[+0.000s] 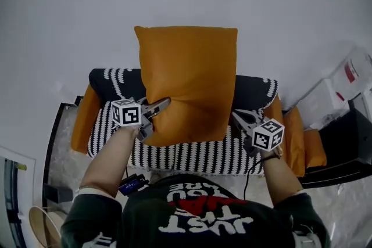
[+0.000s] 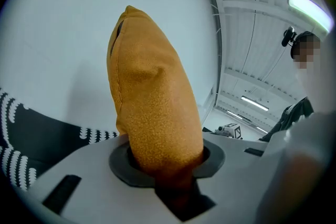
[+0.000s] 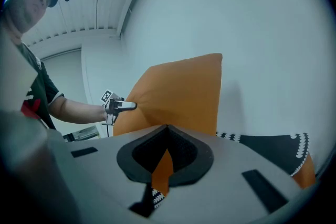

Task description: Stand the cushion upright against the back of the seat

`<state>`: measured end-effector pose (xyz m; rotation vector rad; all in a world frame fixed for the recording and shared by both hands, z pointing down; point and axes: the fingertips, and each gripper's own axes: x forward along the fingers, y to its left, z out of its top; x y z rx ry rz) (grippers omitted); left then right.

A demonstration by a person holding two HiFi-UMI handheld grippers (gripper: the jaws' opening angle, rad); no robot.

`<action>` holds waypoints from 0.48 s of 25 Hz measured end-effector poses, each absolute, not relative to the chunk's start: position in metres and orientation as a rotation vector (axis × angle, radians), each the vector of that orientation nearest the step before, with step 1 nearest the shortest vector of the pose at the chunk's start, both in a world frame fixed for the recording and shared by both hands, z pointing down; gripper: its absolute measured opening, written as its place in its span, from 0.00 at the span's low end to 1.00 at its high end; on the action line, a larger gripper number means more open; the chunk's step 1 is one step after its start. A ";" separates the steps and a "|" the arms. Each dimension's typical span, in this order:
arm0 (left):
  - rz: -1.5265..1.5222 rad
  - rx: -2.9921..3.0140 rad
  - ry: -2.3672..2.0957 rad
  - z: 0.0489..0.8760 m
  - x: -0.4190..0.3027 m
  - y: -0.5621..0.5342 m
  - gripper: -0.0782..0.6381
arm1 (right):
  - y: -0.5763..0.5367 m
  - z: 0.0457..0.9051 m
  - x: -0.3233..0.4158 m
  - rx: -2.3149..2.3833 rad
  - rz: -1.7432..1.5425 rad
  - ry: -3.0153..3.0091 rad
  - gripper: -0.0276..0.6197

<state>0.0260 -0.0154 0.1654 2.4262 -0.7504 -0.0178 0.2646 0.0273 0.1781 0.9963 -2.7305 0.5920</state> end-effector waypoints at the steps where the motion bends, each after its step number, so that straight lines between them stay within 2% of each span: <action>1: -0.026 2.433 -0.759 0.160 0.024 -0.022 0.30 | 0.022 0.176 0.262 0.989 0.588 -2.736 0.08; 12: -0.043 2.529 -0.725 0.157 -0.014 -0.119 0.30 | -0.035 0.190 0.220 1.025 0.609 -2.694 0.08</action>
